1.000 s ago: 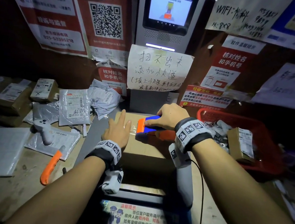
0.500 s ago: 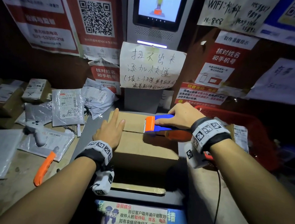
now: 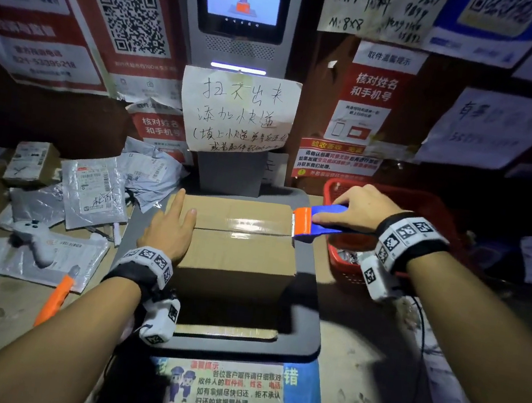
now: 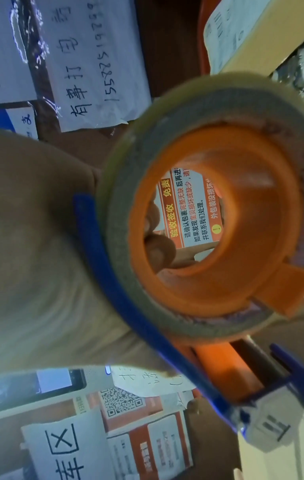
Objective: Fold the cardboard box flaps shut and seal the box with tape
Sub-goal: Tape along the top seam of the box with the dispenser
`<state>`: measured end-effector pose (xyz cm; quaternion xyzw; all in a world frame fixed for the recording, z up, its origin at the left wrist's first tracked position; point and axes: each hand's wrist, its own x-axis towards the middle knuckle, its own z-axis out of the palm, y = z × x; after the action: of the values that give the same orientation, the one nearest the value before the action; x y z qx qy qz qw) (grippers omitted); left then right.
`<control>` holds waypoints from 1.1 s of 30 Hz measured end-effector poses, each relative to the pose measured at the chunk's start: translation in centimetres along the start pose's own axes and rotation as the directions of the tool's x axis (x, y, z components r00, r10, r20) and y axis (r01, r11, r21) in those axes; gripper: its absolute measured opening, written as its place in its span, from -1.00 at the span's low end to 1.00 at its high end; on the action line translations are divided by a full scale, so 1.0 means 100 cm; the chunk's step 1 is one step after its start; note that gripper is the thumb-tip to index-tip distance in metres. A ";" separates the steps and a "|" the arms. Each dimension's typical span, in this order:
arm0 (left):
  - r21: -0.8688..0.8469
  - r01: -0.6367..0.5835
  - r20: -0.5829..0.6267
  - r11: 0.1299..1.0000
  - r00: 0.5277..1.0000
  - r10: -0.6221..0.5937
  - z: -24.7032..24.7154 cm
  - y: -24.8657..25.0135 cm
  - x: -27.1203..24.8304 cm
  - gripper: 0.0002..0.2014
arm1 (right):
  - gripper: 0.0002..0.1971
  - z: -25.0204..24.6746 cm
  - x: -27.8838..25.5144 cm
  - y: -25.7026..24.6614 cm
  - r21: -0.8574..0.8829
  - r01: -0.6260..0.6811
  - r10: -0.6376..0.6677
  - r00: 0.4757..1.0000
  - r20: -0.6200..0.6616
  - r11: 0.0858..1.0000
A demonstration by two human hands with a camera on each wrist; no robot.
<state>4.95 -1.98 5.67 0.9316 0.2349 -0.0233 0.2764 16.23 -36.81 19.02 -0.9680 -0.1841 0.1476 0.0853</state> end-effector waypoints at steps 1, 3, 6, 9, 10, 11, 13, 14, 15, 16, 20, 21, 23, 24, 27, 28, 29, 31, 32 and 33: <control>-0.002 -0.010 -0.006 1.000 1.000 0.010 -0.001 -0.001 0.000 -0.39 | -0.29 0.002 0.002 -0.002 -0.013 -0.009 0.009 1.000 0.006 1.000; 0.013 -0.022 -0.014 1.000 1.000 0.022 -0.002 -0.001 0.000 -0.36 | -0.30 0.003 0.003 -0.001 -0.011 -0.036 0.036 0.999 0.016 0.999; 0.092 -0.026 -0.013 0.995 1.000 0.027 -0.005 0.003 -0.001 -0.33 | -0.30 0.003 0.003 0.005 0.028 -0.058 0.056 0.997 0.045 0.998; 0.114 -0.033 -0.006 0.993 0.999 0.034 -0.006 0.004 -0.001 -0.33 | -0.29 0.004 0.000 0.014 0.036 -0.055 0.053 0.998 0.043 0.998; 0.110 -0.034 -0.006 0.993 0.999 0.035 -0.006 0.004 -0.001 -0.34 | -0.30 0.005 -0.001 0.018 0.036 -0.064 0.062 0.997 0.040 0.997; 0.113 -0.032 -0.006 0.993 0.999 0.033 -0.006 0.003 -0.001 -0.34 | -0.31 0.006 -0.003 0.023 0.033 -0.074 0.073 0.997 0.038 0.997; 0.120 -0.024 -0.005 0.993 1.000 0.025 -0.007 0.004 -0.002 -0.35 | -0.29 0.011 -0.004 0.028 0.033 -0.097 0.096 0.995 0.035 0.995; 0.118 -0.020 -0.003 0.993 1.000 0.020 -0.007 0.005 -0.003 -0.34 | -0.24 0.015 -0.004 0.029 0.033 -0.094 0.093 0.995 0.036 0.995; 0.117 -0.018 -0.002 0.993 1.000 0.018 -0.008 0.006 -0.004 -0.34 | -0.19 0.019 -0.003 0.030 0.031 -0.076 0.074 0.996 0.039 0.997; 0.115 -0.020 -0.001 0.993 1.000 0.020 -0.009 0.007 -0.004 -0.34 | -0.15 0.021 -0.002 0.030 0.032 -0.062 0.060 0.997 0.044 0.998; 0.103 -0.004 -0.003 0.995 1.000 0.005 -0.010 0.008 -0.005 -0.34 | -0.21 0.022 0.001 0.027 -0.008 -0.056 0.056 0.997 0.060 0.998; 0.095 -0.001 -0.002 0.996 1.000 0.001 -0.010 0.009 -0.005 -0.34 | -0.25 0.022 0.001 0.026 -0.030 -0.047 0.048 0.997 0.062 0.998; 0.077 0.003 -0.003 0.997 1.000 -0.002 -0.010 0.010 -0.006 -0.34 | -0.32 0.021 0.002 0.022 -0.056 -0.046 0.049 0.997 0.067 0.997; 0.071 0.008 -0.005 0.997 1.000 -0.008 -0.011 0.011 -0.007 -0.35 | -0.34 0.020 0.003 0.021 -0.067 -0.052 0.057 0.996 0.065 0.996; 0.078 0.032 0.000 0.996 0.999 -0.032 -0.014 0.016 -0.012 -0.36 | -0.36 0.019 0.005 0.022 -0.091 -0.055 0.061 0.996 0.059 0.994; 0.087 0.038 0.001 0.996 0.999 -0.038 -0.016 0.019 -0.015 -0.36 | -0.36 0.019 0.005 0.023 -0.089 -0.054 0.059 0.996 0.060 0.995; 0.094 0.045 0.000 0.995 0.999 -0.046 -0.018 0.022 -0.018 -0.37 | -0.37 0.019 0.005 0.023 -0.083 -0.052 0.057 0.996 0.067 0.995; 0.098 0.058 -0.003 0.993 0.998 -0.058 -0.021 0.027 -0.022 -0.38 | -0.35 0.020 0.006 0.023 -0.097 -0.037 0.045 0.996 0.083 0.995; 0.101 0.060 -0.001 0.993 0.998 -0.060 -0.022 0.028 -0.024 -0.38 | -0.35 0.020 0.007 0.022 -0.114 -0.030 0.039 0.996 0.082 0.993; 0.107 0.061 0.003 0.992 0.998 -0.062 -0.023 0.029 -0.025 -0.38 | -0.34 0.019 0.007 0.021 -0.126 -0.026 0.036 0.996 0.076 0.992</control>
<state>3.80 -3.98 9.50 0.9373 0.2611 -0.0470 0.2262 16.97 -38.28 16.56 -0.9677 -0.1810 0.1747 0.0151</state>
